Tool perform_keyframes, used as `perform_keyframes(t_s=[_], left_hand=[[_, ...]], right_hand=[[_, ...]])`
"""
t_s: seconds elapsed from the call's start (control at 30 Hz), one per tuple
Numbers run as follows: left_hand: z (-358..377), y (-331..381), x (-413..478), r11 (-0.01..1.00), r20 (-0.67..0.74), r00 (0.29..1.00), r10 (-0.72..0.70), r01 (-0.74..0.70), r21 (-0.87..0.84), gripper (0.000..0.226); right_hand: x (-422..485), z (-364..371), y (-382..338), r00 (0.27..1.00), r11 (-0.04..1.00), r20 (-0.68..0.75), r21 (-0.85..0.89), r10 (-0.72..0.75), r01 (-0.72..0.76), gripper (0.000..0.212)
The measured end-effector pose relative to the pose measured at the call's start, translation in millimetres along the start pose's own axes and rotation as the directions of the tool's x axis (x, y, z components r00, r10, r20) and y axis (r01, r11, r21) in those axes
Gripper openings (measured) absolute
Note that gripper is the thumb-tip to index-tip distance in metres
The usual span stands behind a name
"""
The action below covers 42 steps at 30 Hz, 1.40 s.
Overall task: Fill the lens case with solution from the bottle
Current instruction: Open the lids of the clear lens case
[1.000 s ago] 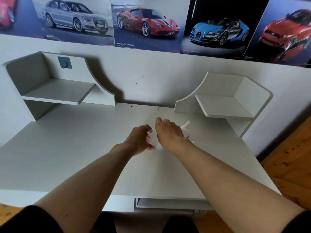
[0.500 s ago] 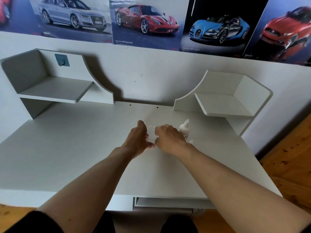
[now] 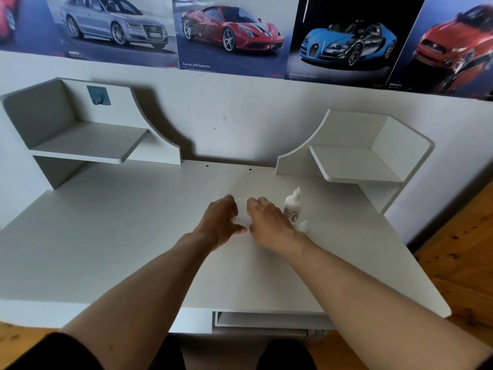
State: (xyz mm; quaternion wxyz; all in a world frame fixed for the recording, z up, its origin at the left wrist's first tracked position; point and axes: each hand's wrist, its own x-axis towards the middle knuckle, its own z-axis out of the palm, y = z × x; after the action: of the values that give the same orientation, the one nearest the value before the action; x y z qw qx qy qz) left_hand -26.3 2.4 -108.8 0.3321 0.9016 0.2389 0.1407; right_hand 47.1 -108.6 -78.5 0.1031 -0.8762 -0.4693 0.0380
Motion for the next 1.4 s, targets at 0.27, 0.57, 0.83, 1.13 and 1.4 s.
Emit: perform_keyframes(t_s=[0.27, 0.57, 0.83, 1.13, 1.4], left_hand=[[0.7, 0.0, -0.9, 0.999, -0.008, 0.999, 0.041, -0.040, 0.017, 0.039], [0.5, -0.2, -3.5, 0.999, -0.022, 0.999, 0.044, -0.044, -0.023, 0.041], [-5.9, 1.0, -10.8, 0.998, -0.027, 0.998, 0.054, -0.055, -0.038, 0.045], [-9.3, 1.3, -23.1, 0.997, 0.133, 0.989, 0.060, -0.067, 0.045, 0.043], [-1.6, 7.3, -22.1, 0.987, 0.196, 0.978, 0.077, -0.103, 0.126, 0.033]], right_hand=[[-0.8, 1.0, 4.9, 0.998, 0.997, -0.058, 0.070, -0.017, 0.021, 0.034], [-7.2, -6.3, 3.0, 0.997, 0.999, -0.069, 0.039, -0.016, 0.019, 0.038], [-20.6, -9.4, 8.3, 1.000, 0.999, -0.002, 0.023, -0.027, 0.027, 0.028], [-34.0, -7.9, 11.8, 0.995, 1.000, 0.103, -0.003, -0.012, 0.012, 0.023], [-35.5, -9.2, 16.2, 0.993, 1.000, 0.118, 0.026, -0.005, 0.002, 0.024]])
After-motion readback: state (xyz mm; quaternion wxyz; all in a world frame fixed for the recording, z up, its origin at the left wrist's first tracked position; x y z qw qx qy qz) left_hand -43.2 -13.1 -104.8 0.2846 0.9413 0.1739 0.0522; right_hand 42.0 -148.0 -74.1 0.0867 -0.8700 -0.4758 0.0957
